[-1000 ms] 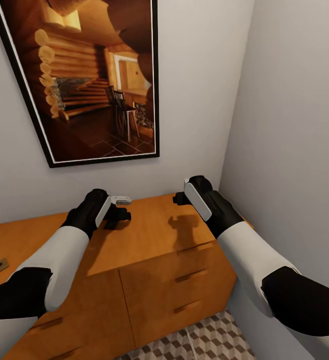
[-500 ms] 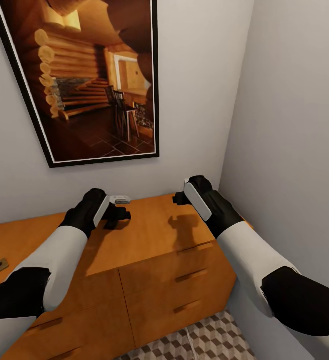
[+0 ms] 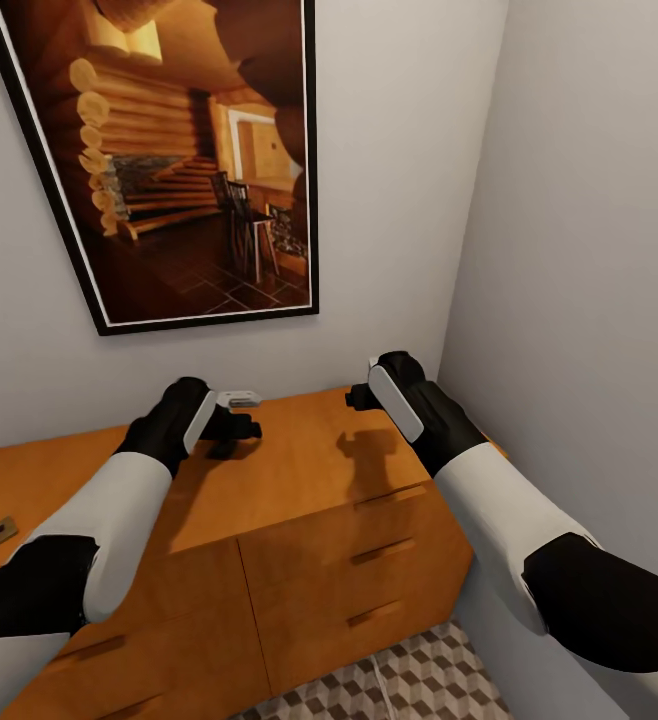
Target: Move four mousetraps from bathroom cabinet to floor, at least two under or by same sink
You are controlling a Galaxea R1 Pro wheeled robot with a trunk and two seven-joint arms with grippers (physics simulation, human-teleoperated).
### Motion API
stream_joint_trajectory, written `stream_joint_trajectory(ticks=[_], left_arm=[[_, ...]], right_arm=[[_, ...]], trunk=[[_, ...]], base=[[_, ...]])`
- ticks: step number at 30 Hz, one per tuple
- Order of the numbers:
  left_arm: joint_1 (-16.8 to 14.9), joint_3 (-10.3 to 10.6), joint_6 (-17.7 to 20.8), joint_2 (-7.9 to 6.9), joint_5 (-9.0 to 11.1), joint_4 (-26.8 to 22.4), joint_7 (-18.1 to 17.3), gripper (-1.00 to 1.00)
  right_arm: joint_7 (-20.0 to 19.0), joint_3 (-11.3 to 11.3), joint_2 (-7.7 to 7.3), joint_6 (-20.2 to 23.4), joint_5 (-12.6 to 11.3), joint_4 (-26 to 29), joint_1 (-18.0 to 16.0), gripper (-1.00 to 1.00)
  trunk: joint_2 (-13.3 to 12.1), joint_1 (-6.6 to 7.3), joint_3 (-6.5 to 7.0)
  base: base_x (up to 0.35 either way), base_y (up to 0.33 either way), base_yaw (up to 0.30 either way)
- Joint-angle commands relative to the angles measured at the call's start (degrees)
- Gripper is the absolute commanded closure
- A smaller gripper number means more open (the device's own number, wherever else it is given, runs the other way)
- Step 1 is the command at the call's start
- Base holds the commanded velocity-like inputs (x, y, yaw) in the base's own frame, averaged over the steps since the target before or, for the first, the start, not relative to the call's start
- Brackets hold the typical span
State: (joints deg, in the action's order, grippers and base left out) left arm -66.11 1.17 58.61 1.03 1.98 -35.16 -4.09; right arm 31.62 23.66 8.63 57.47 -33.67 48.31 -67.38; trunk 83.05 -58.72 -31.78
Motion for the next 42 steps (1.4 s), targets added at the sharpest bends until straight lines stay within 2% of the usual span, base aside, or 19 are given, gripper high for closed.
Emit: stream_joint_trajectory(ticks=[1, 8, 29, 30, 42], left_arm=[[0.0, 0.2, 0.2, -0.27, -1.1, 2.2, 0.1, -1.0], [0.0, 0.1, 0.2, -1.41, -1.1, 2.1, 0.1, -1.0], [0.1, 0.1, 0.3, -1.56, -1.1, 2.4, 0.1, -1.0], [0.1, 0.1, 0.3, -1.56, -1.1, 2.4, 0.1, 1.0], [0.1, 0.1, 0.2, -1.56, -1.1, 5.1, 0.1, 1.0]], right_arm=[[0.6, 0.1, -0.02, 0.1, -0.6, 0.0, -0.1, -1.0], [0.6, 0.1, -0.02, 0.1, -0.6, 0.0, 0.0, -1.0], [0.6, 0.1, -0.02, 0.1, -0.6, 0.0, 0.0, -1.0], [0.6, 0.1, -0.02, 0.1, -0.6, 0.0, -0.1, -1.0], [0.6, 0.1, -0.02, 0.0, -0.6, 0.1, -0.1, -1.0]], trunk=[[0.0, 0.0, -0.07], [0.0, 0.0, -0.07], [0.0, 0.0, -0.07], [0.0, 0.0, -0.07], [0.0, 0.0, -0.07]], base=[[0.0, 0.0, 0.0], [0.0, 0.0, 0.0], [0.0, 0.0, 0.0], [0.0, 0.0, 0.0], [0.0, 0.0, 0.0]])
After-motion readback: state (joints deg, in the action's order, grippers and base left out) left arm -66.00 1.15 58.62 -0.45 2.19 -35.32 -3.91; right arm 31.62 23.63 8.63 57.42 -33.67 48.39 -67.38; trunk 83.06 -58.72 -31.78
